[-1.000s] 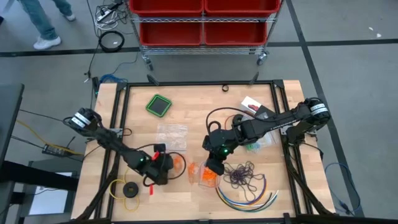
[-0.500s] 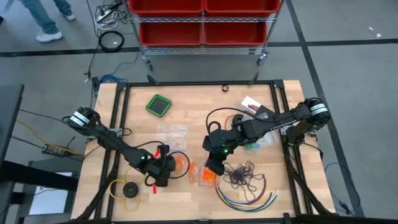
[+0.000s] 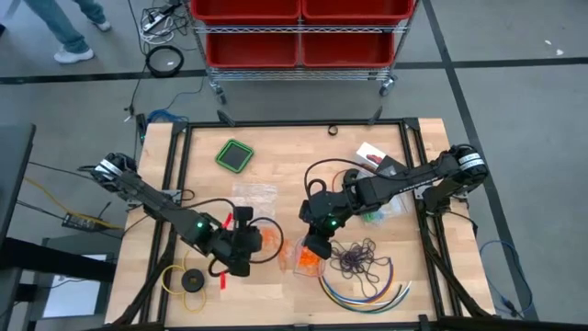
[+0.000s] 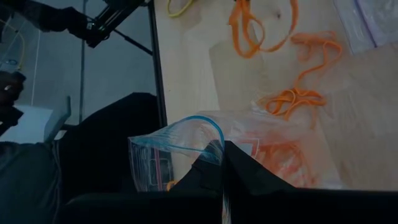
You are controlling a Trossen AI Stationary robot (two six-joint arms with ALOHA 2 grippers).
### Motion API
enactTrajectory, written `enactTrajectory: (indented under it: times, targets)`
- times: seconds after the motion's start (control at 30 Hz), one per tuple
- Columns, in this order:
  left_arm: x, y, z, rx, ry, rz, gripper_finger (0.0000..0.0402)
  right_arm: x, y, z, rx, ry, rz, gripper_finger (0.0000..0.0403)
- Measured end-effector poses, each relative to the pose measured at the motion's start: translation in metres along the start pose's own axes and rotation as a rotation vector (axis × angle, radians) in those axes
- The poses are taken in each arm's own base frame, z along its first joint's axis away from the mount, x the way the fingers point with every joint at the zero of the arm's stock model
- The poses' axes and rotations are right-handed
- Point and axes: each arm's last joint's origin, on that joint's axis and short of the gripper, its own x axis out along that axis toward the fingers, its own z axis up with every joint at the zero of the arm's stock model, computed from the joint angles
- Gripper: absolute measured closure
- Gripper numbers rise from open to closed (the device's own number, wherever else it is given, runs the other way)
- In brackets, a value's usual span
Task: Sort rubber bands
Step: Put the orange rubber band into the transparent zip bag
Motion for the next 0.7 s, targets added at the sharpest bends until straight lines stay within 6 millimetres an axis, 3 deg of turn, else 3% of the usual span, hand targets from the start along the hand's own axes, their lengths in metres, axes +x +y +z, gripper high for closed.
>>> enactTrajectory:
  times: [0.23, 0.7]
  targets:
    - [0.015, 0.006, -0.006, -0.042, 0.125, -0.02, 0.0391, 0.0, 0.0, 0.0, 0.0, 0.0, 0.0, 0.0401]
    - [0.016, 0.006, -0.002, -0.053, 0.069, 0.028, 0.0305, 0.0, 0.0, 0.0, -0.004, 0.0, 0.001, 0.0401]
